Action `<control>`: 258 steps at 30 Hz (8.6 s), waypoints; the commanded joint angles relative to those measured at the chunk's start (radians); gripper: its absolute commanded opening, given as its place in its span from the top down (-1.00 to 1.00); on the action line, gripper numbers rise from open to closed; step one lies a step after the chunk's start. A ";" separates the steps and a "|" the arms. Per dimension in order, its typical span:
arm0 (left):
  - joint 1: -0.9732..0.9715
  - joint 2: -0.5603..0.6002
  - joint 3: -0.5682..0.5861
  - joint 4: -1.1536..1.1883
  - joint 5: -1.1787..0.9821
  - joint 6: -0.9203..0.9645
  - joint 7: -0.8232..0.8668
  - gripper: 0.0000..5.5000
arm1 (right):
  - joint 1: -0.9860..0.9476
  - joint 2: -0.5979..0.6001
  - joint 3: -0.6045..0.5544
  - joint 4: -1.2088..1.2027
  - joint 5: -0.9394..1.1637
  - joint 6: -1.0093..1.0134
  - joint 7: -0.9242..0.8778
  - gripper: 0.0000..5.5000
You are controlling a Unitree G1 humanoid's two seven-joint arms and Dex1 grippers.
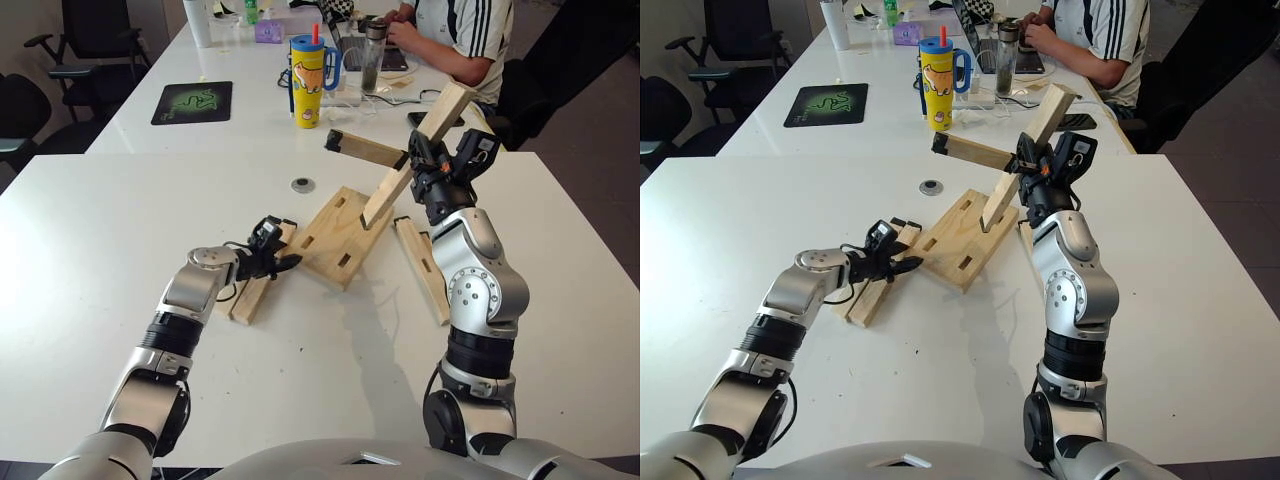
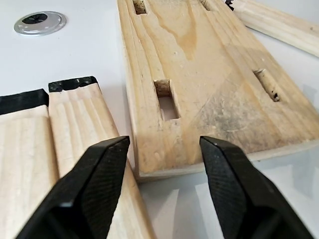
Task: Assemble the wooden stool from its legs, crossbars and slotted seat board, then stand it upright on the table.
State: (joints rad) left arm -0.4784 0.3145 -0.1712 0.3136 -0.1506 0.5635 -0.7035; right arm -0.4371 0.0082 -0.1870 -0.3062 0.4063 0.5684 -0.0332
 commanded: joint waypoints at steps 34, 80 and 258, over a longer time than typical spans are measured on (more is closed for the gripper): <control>0.019 -0.202 0.112 -0.129 -0.150 0.293 0.305 0.05 | 0.090 -0.037 0.005 0.016 -0.086 -0.099 -0.005 0.62; -0.003 -0.199 0.381 -0.327 -0.363 0.423 0.442 0.05 | 0.288 0.171 -0.015 -0.016 0.253 -0.255 -0.214 0.62; 0.409 0.084 0.249 -0.494 -0.229 0.248 0.366 -0.16 | 0.129 -0.302 -0.159 0.355 -0.386 -0.470 -0.023 0.21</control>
State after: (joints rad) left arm -0.0802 0.3754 0.0972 -0.1682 -0.3991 0.8142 -0.3233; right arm -0.3201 -0.3049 -0.3661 0.0507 0.0220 0.1186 -0.0637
